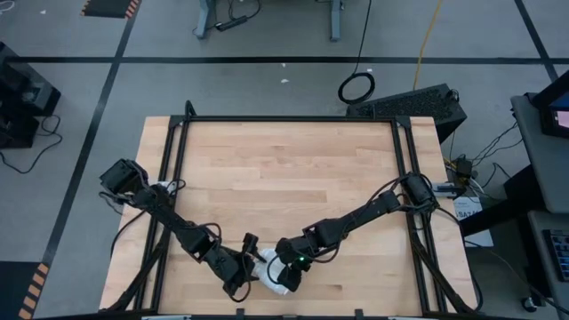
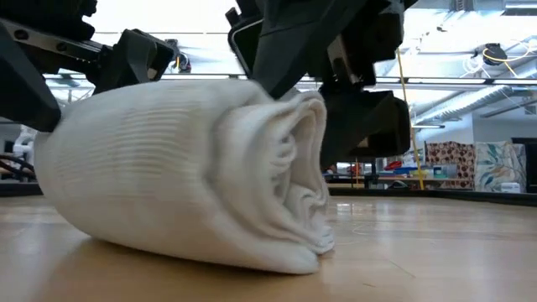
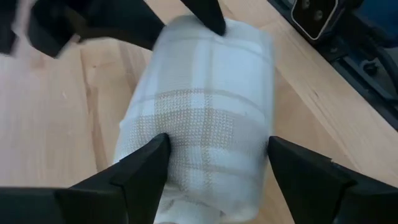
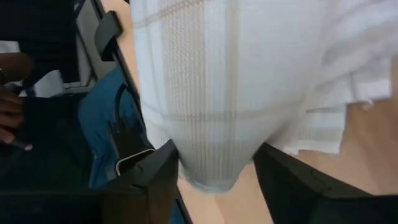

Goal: Roll towel
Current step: Roll the brown checkered towel

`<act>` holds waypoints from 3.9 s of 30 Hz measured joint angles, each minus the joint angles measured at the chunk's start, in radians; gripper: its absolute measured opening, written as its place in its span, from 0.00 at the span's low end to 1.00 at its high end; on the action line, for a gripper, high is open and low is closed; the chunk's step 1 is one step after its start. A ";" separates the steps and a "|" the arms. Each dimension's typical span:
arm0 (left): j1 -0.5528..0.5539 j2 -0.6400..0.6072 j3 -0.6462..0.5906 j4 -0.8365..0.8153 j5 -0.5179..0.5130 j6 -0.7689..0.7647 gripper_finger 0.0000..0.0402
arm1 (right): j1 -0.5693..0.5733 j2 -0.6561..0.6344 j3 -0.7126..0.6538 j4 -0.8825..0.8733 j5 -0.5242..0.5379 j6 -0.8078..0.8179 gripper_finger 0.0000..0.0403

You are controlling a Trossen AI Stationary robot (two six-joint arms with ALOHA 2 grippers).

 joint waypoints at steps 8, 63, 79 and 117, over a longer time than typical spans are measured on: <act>0.043 0.000 -0.001 0.006 0.077 -0.040 0.69 | 0.019 -0.064 -0.001 -0.097 0.063 0.009 0.59; 0.113 -0.140 -0.011 0.115 0.266 0.043 0.65 | 0.291 0.223 0.002 0.356 1.281 -0.070 0.00; 0.172 0.147 -0.099 0.471 0.230 -0.077 0.06 | 0.300 0.225 -0.002 0.342 1.272 -0.077 0.00; 0.188 0.041 -0.105 0.408 0.251 -0.073 0.08 | 0.397 0.208 -0.001 0.066 1.506 0.140 0.00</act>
